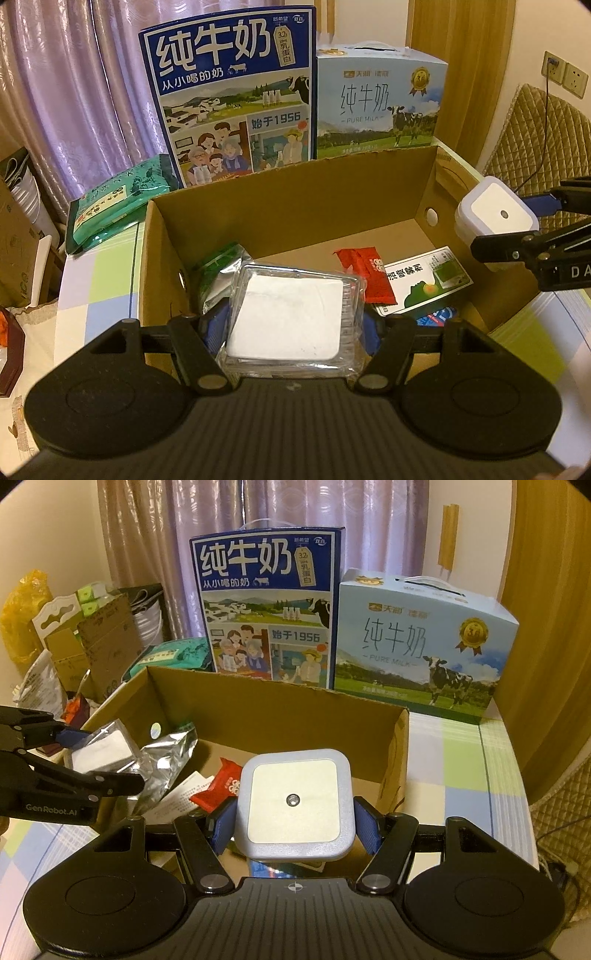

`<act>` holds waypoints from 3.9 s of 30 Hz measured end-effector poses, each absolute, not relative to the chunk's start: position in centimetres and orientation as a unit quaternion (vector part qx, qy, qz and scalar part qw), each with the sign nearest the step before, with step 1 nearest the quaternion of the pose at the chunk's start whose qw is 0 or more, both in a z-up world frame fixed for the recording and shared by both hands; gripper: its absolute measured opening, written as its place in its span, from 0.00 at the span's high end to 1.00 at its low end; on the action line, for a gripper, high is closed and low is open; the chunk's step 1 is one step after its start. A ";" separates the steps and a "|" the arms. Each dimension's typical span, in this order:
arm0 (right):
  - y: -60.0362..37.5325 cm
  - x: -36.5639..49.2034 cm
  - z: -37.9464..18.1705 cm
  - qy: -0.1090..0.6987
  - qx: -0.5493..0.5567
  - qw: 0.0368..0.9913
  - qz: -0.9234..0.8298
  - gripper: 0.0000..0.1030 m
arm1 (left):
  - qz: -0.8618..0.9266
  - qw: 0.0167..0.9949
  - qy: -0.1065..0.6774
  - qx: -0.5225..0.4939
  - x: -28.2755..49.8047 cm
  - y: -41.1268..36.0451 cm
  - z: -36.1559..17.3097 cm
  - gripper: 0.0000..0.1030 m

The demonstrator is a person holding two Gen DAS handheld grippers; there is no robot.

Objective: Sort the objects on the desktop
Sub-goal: 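Carry the packaged night-light and white night-light over the cardboard box, then open left tool to drop packaged night-light while right tool drops white night-light, then move both tools back toward the white spoon and black cable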

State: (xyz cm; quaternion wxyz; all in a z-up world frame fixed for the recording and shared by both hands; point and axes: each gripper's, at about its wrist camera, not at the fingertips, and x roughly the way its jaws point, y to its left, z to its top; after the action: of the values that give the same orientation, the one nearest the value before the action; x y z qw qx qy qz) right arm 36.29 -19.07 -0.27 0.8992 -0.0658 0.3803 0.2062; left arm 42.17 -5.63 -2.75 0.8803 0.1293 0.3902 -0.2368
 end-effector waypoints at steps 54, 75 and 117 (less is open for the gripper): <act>-17.4 36.7 -0.7 0.387 -0.065 0.897 0.206 0.39 | -0.232 0.885 0.383 0.126 42.4 -3.5 -2.3 0.35; -18.1 38.0 -0.8 0.382 -0.034 0.903 0.196 0.38 | -0.235 0.885 0.383 0.121 42.2 -3.2 -2.4 0.35; -23.7 17.2 0.4 0.419 0.001 0.887 0.196 0.02 | -0.252 0.883 0.386 0.087 20.9 1.0 0.8 0.17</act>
State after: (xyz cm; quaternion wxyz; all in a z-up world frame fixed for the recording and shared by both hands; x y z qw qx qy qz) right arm 17.16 -23.74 0.35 0.8865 0.0011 0.4191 0.1960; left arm 20.87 1.05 0.78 0.8830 0.0874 0.3863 -0.2518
